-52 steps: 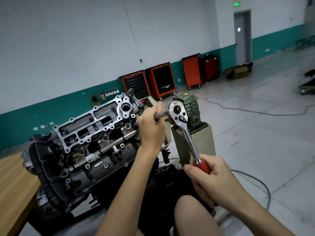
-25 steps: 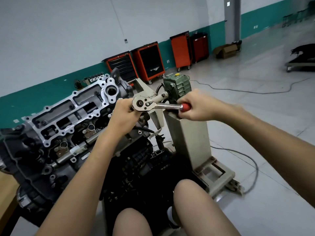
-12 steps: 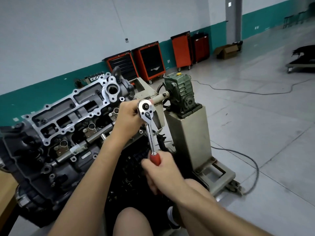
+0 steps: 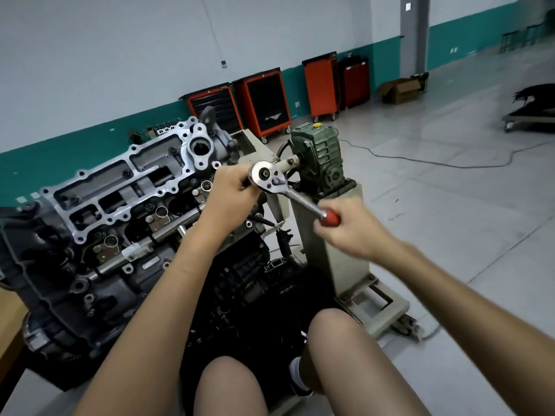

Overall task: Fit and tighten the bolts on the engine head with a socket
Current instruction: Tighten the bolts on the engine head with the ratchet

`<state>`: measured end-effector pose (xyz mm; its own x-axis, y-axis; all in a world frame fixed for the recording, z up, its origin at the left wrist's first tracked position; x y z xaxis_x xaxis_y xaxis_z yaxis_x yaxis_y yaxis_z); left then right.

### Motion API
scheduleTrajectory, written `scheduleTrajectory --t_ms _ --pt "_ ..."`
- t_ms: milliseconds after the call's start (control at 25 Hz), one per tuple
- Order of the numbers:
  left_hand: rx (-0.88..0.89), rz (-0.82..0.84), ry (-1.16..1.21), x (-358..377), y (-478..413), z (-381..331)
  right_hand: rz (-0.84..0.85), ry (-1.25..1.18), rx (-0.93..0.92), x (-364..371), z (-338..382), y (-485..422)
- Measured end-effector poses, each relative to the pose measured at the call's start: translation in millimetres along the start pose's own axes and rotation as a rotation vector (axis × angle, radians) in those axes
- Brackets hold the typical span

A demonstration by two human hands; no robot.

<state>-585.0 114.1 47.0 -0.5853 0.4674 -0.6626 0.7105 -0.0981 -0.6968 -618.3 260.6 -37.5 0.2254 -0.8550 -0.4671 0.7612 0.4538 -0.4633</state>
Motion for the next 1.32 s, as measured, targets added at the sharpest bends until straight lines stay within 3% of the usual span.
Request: scheduleTrajectory --t_ms 120,200,280,360,560,680,760,960,1040,1120,1320 --pt "-0.003 -0.047 -0.018 2.8 2.1 -0.4 -0.102 -0.515 0.228 64.4 -4.5 46.7" --pt "0.007 -0.050 -0.005 3.2 0.7 -1.8 -0.076 -0.895 0.317 117.2 14.4 59.2" --pt "-0.003 -0.056 -0.004 0.9 -0.2 -2.4 -0.032 -1.043 0.329 138.8 29.5 63.5" --pt "0.011 -0.034 -0.012 2.8 0.0 -2.2 0.003 -0.870 0.304 112.0 14.7 59.4" --pt "0.046 -0.008 -0.029 0.9 0.2 -3.7 0.161 0.106 -0.063 -15.3 -1.2 -16.5" --pt "0.047 -0.030 -0.026 -1.3 1.9 -5.5 0.073 0.283 -0.158 -34.3 10.5 -33.9" --pt "0.030 -0.055 -0.029 -1.0 3.6 -2.7 0.028 0.080 -0.059 -7.1 1.7 -6.1" --pt "0.013 -0.120 -0.034 -0.5 2.9 1.1 -0.083 -0.843 0.256 109.3 14.1 58.5" --pt "0.015 -0.118 -0.040 -0.2 3.4 3.1 -0.049 -0.992 0.290 134.9 27.0 63.0" --pt "0.025 -0.074 -0.031 2.2 3.5 4.6 -0.001 -0.829 0.273 110.8 15.2 58.8" --pt "0.014 0.032 0.001 6.7 -2.7 1.1 0.176 0.110 -0.063 -15.9 -0.7 -13.8"
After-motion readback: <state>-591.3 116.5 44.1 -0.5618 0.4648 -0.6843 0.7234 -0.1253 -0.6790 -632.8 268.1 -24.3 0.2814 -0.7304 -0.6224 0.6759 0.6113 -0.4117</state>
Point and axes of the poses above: each hand's wrist, its own y-axis away from the middle knuckle, its own x-axis out of the palm, z = x × y, the point moved 9 cm from there along -y, towards the middle knuckle, and after that the axes turned 10 degrees about -y, right-handed, at the moved point
